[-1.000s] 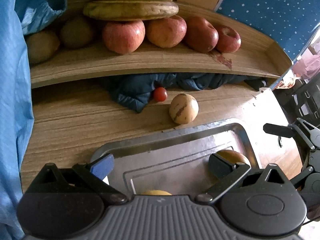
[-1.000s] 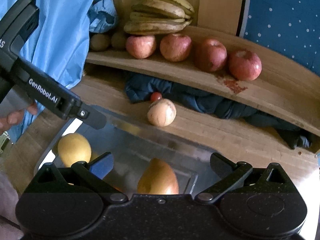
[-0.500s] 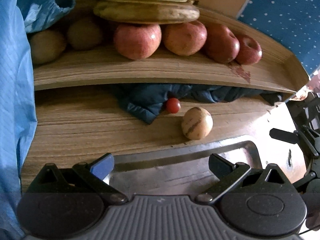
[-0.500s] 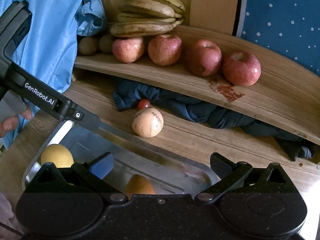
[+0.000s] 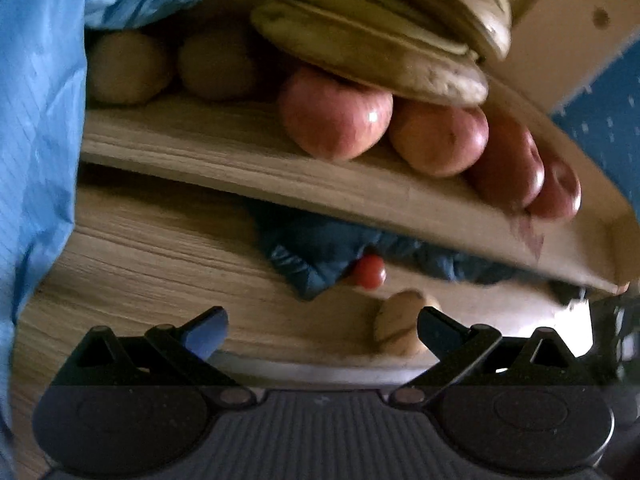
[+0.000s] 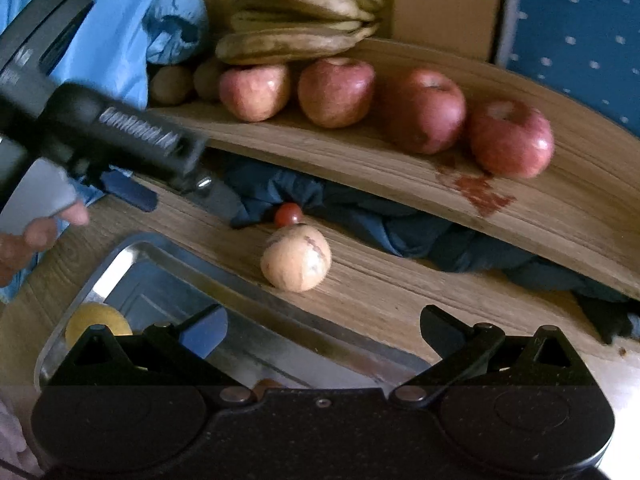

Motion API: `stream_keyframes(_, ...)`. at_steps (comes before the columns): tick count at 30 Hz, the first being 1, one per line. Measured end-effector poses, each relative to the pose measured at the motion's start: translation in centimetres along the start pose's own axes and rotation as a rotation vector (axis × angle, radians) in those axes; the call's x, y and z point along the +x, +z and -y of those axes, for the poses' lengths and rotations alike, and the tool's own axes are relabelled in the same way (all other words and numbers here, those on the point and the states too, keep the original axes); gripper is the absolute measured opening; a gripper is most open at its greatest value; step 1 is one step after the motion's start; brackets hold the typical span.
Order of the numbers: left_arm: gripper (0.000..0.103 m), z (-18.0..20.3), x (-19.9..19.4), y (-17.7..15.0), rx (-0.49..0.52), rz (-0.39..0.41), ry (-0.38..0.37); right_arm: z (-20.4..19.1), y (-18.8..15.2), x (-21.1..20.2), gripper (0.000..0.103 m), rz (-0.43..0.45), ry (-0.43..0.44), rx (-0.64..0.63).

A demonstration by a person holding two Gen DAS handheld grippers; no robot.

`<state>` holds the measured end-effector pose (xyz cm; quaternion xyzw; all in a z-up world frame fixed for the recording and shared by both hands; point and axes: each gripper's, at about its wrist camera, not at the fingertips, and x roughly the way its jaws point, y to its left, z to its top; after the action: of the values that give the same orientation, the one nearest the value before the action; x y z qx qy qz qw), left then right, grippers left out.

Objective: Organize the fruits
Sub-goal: 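Move both open tools back to the fruits under the shelf, then close the left tool on the cherry tomato while the right tool grasps the striped pepino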

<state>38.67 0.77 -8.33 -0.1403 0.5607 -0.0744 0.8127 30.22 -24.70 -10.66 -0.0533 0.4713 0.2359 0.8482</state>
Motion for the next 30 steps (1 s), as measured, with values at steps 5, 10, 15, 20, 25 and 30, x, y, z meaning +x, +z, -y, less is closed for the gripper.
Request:
stream_keyframes(5,0.103,0.6,1.0,0.6,-0.031,-0.025,-0.053,-0.6,1.1,1.6,0.102,-0.01,0.031,-0.039)
stream_keyframes(10,0.102,0.6,1.8,0.8,-0.046,-0.065,-0.082,-0.5,1.8,2.9,0.102,-0.006,0.059,-0.03)
stream_keyframes(15,0.102,0.5,2.6,1.2,-0.082,-0.086,-0.111,-0.2,2.2,4.3,0.099,-0.013,0.075,-0.001)
stream_keyframes(20,0.102,1.0,3.2,1.7,-0.082,-0.082,-0.104,-0.1,2.6,5.6,0.092,-0.017,0.072,0.01)
stream_keyframes(25,0.099,1.3,3.8,2.0,-0.097,-0.078,-0.102,0.1,2.9,6.3,0.084,-0.017,0.089,0.007)
stream_keyframes(30,0.093,1.3,4.0,2.2,-0.137,-0.077,-0.111,0.0,3.0,6.7,0.077,-0.013,0.116,-0.008)
